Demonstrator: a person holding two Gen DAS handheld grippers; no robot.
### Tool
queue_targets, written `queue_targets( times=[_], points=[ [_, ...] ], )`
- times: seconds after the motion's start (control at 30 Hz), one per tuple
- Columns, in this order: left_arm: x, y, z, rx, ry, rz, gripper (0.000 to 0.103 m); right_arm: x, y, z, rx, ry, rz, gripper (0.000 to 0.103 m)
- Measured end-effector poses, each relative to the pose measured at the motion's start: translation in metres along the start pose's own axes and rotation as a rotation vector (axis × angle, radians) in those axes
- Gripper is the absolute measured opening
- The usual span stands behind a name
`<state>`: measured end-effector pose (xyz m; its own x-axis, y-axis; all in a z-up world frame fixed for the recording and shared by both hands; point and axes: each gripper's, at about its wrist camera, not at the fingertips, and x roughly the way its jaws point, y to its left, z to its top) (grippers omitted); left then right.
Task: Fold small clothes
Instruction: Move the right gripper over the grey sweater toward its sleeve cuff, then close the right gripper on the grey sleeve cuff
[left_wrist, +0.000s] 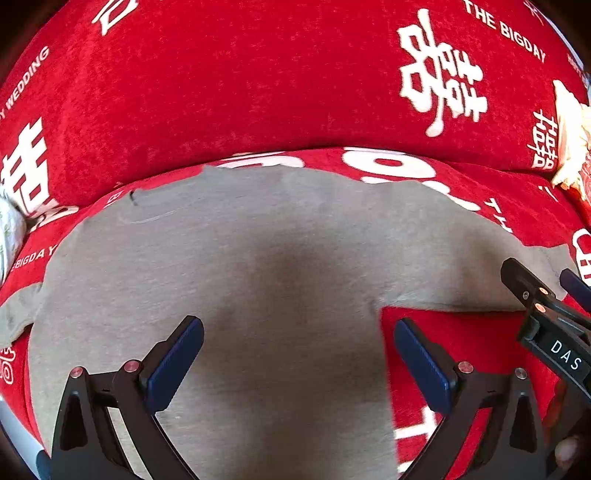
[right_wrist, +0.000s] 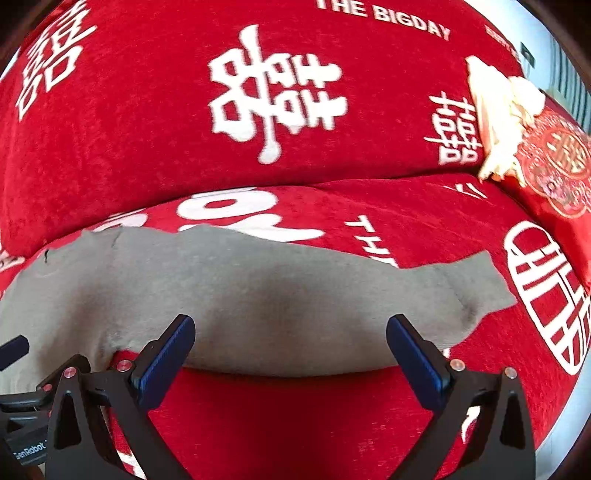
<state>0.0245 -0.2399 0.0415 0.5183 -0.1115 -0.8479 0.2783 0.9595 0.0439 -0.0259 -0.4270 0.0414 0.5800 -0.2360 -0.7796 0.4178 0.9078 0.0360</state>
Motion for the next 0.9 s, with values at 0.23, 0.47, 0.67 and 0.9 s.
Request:
queue_targets(
  times=[0.23, 0.47, 0.67, 0.9],
  points=[
    [0.002, -0.024, 0.008, 0.030, 0.003, -0.015, 0.103, 0.007, -0.034, 0.004, 0.087, 0.015, -0.027, 0.103],
    [0.010, -0.045, 0.015, 0.067, 0.008, -0.017, 0.103, 0.013, -0.067, 0.006, 0.174, 0.024, -0.059, 0.103],
    [0.021, -0.056, 0.019, 0.073, 0.025, -0.023, 0.103, 0.016, -0.088, 0.006, 0.219, 0.026, -0.111, 0.103],
    [0.027, -0.068, 0.022, 0.086, 0.025, -0.030, 0.103, 0.020, -0.101, 0.006, 0.251, 0.031, -0.130, 0.103]
  ],
)
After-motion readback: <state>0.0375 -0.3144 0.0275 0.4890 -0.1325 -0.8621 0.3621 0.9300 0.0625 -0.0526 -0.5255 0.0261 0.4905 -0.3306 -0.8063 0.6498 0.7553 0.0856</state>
